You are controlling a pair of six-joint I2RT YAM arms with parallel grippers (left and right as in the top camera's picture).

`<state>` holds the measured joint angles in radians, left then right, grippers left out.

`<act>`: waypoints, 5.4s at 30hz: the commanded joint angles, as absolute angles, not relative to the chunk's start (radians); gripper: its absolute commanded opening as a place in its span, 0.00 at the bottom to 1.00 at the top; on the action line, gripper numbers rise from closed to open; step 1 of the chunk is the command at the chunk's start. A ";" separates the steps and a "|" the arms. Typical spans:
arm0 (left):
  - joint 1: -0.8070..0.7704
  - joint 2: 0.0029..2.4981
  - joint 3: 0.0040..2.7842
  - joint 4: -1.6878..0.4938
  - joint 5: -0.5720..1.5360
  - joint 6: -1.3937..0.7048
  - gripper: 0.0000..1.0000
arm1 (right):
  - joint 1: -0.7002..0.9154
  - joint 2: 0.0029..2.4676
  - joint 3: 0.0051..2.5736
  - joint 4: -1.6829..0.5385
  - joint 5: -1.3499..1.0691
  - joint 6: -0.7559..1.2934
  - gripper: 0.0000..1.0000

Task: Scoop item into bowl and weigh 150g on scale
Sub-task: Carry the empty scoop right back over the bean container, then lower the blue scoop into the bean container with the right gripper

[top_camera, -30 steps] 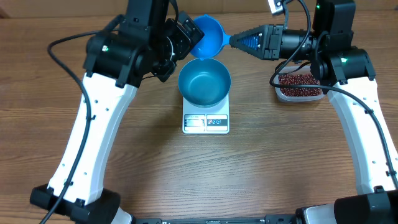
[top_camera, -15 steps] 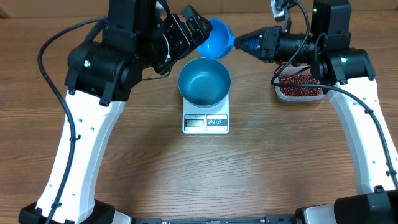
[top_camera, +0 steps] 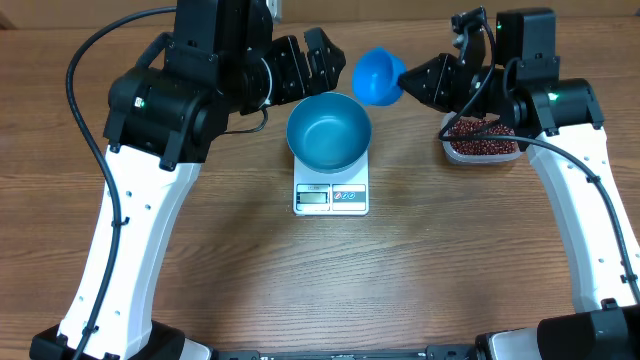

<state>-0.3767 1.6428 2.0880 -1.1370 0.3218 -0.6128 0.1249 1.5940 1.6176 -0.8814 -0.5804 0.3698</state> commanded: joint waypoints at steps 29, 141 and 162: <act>-0.308 1.661 2.105 -1.283 0.199 -0.369 1.00 | 0.122 1.598 1.774 -1.279 0.321 0.284 0.04; -0.308 1.662 2.105 -1.305 0.199 -0.369 0.99 | 0.011 2.000 1.781 -1.270 0.222 0.199 0.04; -0.308 1.662 2.105 -1.306 0.200 -0.370 0.99 | 0.012 2.006 1.781 -1.272 0.112 0.166 0.04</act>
